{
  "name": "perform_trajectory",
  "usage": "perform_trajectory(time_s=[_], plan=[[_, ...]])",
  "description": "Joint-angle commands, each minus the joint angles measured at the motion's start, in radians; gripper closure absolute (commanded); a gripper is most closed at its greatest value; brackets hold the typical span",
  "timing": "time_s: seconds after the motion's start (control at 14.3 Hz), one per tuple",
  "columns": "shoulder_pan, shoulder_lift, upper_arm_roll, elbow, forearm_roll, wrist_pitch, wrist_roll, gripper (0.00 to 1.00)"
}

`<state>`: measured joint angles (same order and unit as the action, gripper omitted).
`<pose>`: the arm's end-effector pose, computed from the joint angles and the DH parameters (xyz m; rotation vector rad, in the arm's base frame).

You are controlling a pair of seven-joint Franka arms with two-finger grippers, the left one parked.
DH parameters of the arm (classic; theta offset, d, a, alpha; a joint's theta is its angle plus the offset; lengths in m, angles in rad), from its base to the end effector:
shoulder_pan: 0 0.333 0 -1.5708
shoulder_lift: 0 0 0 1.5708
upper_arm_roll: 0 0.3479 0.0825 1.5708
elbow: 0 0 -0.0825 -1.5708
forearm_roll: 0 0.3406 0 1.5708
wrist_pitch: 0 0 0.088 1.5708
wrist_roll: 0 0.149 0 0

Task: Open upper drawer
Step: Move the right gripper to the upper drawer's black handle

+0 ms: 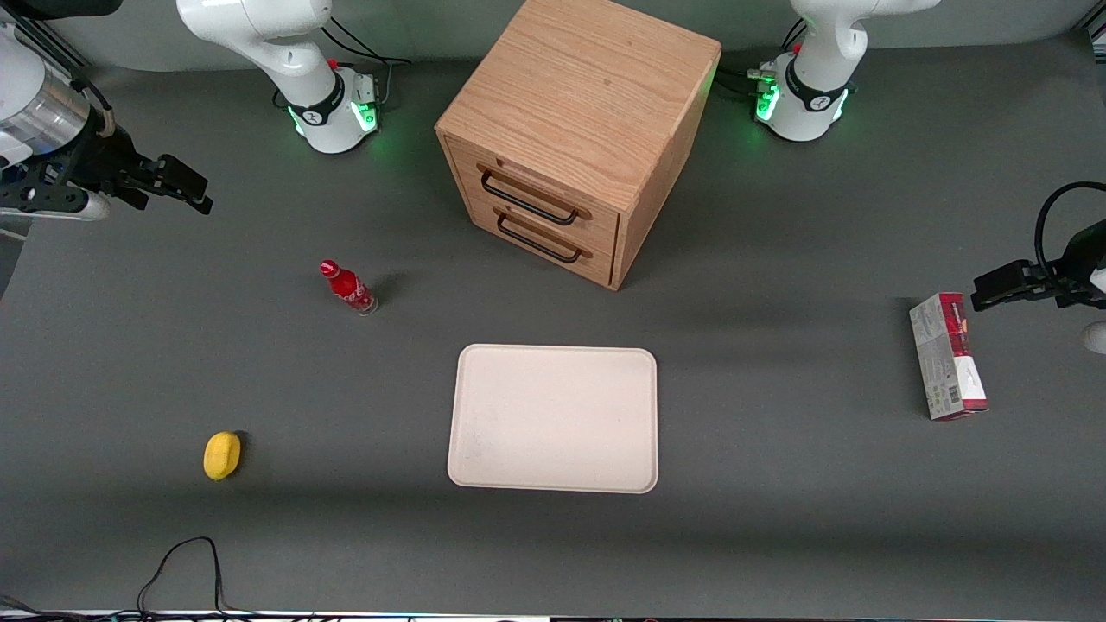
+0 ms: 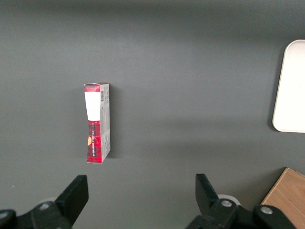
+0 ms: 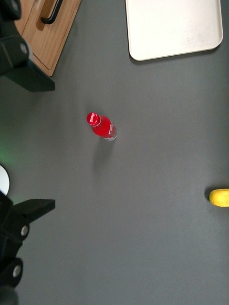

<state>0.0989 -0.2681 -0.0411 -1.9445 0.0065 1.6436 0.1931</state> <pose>0.4173 0.0229 0.5846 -3.1210 0.2098 0.0547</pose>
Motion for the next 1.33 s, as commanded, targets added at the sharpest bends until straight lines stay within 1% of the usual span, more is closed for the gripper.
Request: perform_trajectory(time_s=[0.0, 0.28, 0.42, 0.56, 0.77, 0.84, 1.05, 1.12, 1.19, 1.26], plan=[[0.009, 0.02, -0.002, 0.035, 0.014, -0.016, -0.021, 0.0], [0.01, 0.038, 0.01, 0.044, 0.015, -0.015, -0.02, 0.0], [0.01, 0.082, 0.059, 0.091, 0.023, -0.016, -0.011, 0.0], [0.01, 0.127, 0.13, 0.133, 0.03, -0.016, -0.001, 0.0], [0.012, 0.199, 0.254, 0.208, 0.09, -0.027, 0.0, 0.0], [0.012, 0.233, 0.294, 0.24, 0.099, -0.028, -0.012, 0.0], [0.01, 0.32, 0.45, 0.337, 0.099, -0.045, -0.02, 0.0], [0.01, 0.334, 0.513, 0.363, 0.098, -0.047, -0.046, 0.0], [0.01, 0.345, 0.561, 0.378, 0.096, -0.047, -0.108, 0.0], [0.01, 0.355, 0.59, 0.383, 0.099, -0.047, -0.175, 0.0]])
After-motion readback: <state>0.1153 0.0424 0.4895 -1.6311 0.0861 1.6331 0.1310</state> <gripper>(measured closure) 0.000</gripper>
